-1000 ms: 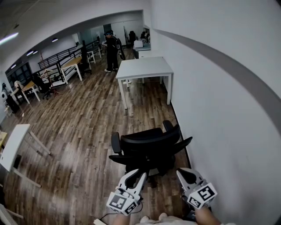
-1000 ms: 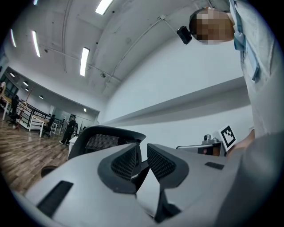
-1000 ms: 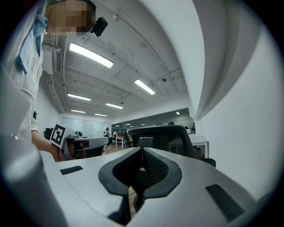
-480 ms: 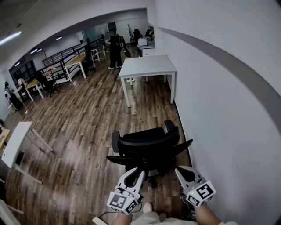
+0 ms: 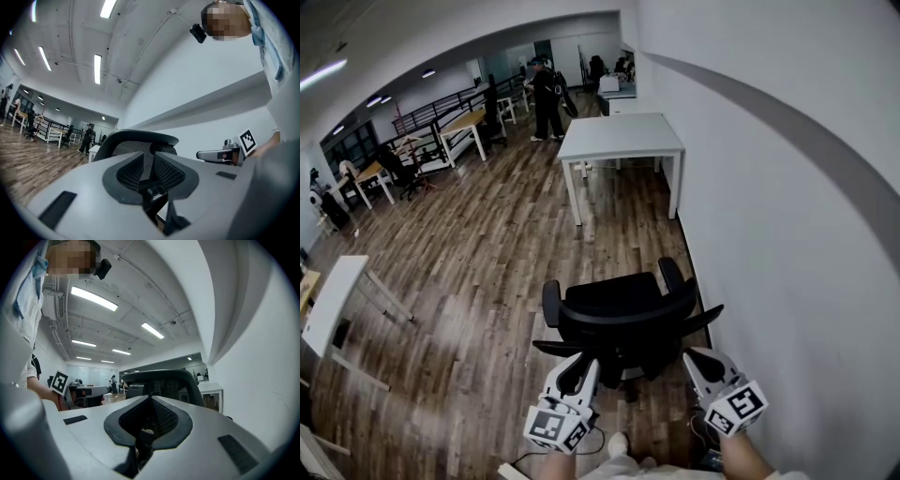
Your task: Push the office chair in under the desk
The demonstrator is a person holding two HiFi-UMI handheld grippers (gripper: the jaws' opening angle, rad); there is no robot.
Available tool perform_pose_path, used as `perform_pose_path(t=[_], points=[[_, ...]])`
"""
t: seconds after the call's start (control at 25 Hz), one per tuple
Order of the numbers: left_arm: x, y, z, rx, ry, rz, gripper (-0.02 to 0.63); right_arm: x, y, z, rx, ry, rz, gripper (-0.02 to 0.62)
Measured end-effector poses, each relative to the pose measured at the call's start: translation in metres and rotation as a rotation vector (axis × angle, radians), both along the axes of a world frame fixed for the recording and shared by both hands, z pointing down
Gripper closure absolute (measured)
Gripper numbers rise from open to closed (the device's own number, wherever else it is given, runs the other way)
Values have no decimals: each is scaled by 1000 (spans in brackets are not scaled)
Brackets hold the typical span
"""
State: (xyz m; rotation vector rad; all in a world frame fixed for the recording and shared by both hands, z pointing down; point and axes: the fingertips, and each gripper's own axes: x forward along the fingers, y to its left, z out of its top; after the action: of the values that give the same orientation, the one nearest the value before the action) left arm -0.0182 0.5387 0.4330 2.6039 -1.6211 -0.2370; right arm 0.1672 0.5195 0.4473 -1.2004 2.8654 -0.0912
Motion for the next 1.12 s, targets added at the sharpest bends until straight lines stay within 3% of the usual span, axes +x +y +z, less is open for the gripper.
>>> perform_pose_path(t=[0.6,1.12], points=[[-51,-43,6,-32,-46,-94,486,0,-46,6,-10,17,28,560],[-66,-82,20,-95,-95,-109,397,-12,-69,13,-40,27,10,558]])
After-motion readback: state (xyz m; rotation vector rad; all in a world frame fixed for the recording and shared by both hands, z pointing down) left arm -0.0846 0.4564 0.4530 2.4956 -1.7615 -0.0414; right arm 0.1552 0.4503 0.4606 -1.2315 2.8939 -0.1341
